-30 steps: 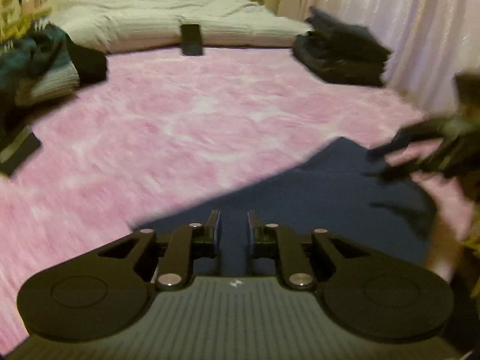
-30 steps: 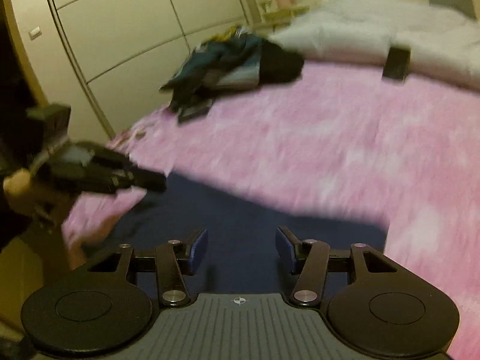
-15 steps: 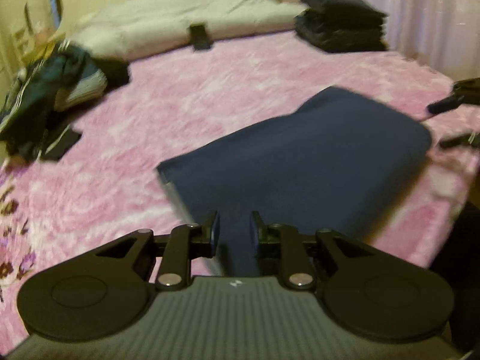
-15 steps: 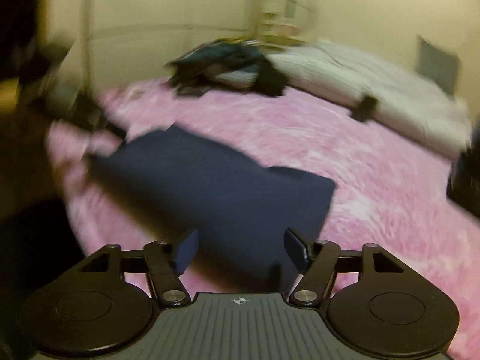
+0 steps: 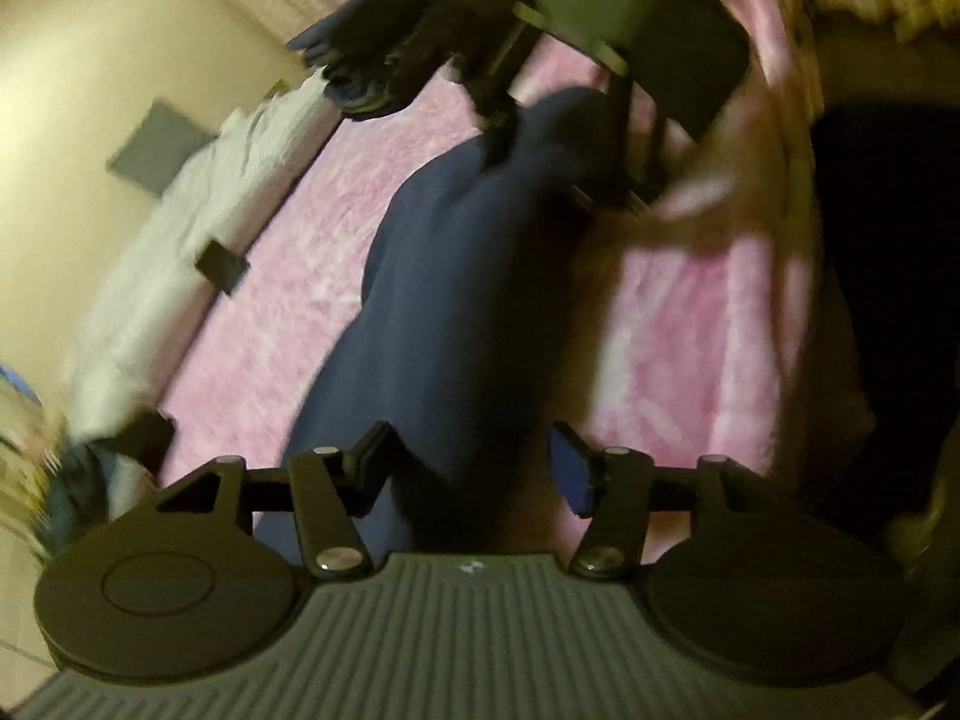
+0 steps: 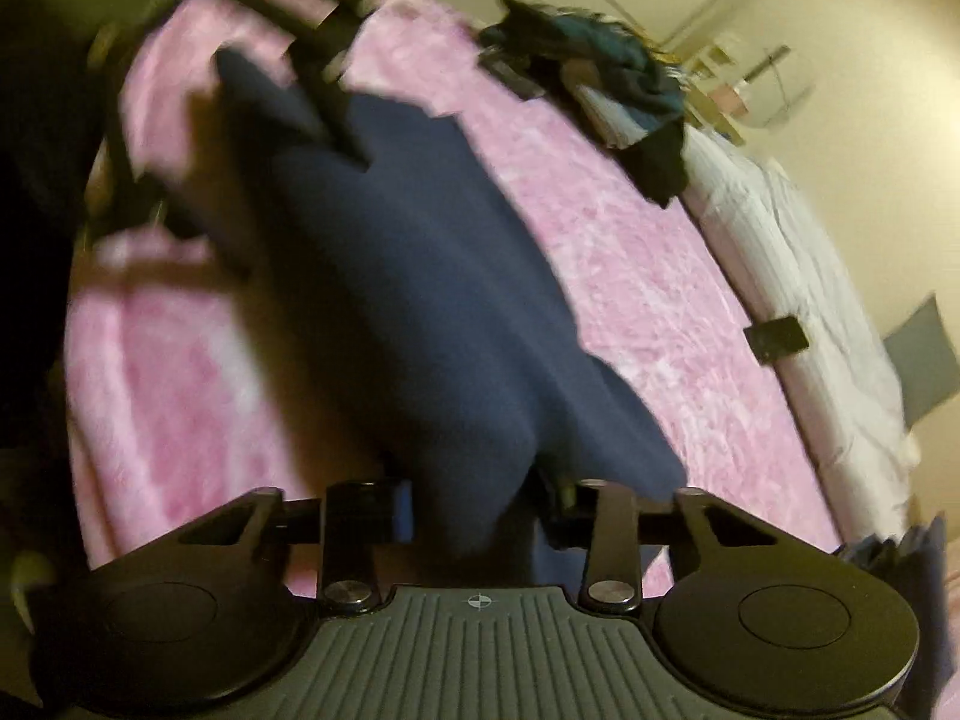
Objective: Fold clothes
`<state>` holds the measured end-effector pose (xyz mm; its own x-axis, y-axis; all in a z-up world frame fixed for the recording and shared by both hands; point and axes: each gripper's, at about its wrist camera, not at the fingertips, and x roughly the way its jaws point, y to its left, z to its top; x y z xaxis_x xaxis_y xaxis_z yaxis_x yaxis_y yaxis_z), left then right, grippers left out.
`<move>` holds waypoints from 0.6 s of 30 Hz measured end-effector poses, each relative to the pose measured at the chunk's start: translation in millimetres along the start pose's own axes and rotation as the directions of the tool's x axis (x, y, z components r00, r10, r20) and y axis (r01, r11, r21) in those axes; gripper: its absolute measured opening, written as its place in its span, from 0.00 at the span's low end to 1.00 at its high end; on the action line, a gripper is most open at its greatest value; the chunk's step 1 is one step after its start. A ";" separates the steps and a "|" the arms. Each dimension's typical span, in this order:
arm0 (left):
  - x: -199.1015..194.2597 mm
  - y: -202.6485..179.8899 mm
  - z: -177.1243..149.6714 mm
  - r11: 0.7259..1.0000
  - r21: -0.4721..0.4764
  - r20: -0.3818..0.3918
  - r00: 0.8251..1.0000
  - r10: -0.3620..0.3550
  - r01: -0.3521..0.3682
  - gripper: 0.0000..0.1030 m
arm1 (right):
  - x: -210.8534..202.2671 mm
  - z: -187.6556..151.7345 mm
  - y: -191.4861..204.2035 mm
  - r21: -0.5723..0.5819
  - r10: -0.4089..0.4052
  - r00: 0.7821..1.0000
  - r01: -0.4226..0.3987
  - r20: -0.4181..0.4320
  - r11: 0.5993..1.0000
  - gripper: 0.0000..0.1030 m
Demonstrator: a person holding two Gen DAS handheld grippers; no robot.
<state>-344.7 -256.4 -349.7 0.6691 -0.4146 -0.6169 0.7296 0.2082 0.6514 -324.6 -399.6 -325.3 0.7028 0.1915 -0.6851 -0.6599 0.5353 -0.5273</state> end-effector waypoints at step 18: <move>37.1 31.0 2.8 0.996 -0.087 -0.108 0.994 -0.006 -0.003 0.25 | -17.9 -23.3 37.6 -0.102 -0.133 0.989 0.139 0.064 0.985 0.57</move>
<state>-297.7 -267.8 -351.2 0.6758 -0.3181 -0.6649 0.7370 0.2855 0.6126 -368.3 -402.1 -344.5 0.8001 0.1708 -0.5751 -0.5792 0.4696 -0.6663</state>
